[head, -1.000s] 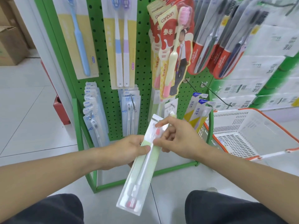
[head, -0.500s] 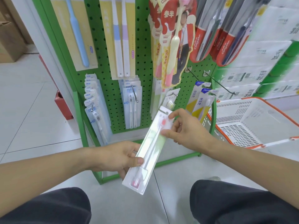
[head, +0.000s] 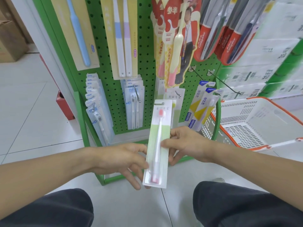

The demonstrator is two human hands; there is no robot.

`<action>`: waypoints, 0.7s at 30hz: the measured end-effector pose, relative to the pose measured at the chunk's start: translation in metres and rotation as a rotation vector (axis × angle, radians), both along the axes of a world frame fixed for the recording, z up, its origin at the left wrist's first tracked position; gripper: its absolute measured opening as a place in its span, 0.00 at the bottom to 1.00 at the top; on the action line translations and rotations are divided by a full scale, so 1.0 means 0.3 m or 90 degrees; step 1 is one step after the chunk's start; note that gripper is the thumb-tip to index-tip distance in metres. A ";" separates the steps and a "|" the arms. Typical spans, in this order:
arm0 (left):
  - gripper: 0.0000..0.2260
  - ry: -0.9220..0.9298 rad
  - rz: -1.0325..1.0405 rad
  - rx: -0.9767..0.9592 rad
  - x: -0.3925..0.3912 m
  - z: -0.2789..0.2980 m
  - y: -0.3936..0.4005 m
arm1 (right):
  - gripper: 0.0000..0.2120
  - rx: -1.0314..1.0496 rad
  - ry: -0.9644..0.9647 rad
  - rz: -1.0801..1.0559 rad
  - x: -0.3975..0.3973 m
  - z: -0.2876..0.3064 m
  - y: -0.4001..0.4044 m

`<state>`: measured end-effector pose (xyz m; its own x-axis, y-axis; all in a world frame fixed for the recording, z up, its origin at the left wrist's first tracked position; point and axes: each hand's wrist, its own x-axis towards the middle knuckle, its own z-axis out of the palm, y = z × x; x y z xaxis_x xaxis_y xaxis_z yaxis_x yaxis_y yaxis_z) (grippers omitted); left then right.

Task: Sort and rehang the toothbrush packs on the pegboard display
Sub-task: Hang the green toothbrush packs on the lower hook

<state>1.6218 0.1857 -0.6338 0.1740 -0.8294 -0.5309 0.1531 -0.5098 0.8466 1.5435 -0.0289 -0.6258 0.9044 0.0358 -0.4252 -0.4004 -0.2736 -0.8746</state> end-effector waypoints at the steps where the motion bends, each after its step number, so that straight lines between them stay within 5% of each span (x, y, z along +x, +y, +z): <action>1: 0.19 0.003 -0.014 -0.003 -0.003 0.001 0.006 | 0.11 -0.001 -0.001 -0.025 0.004 -0.004 0.001; 14: 0.27 -0.126 -0.008 -0.024 -0.036 -0.046 0.023 | 0.24 0.015 -0.029 0.057 -0.013 -0.021 0.033; 21: 0.40 -0.329 0.025 0.052 -0.040 -0.037 0.025 | 0.23 -0.085 -0.081 0.044 -0.006 -0.043 0.074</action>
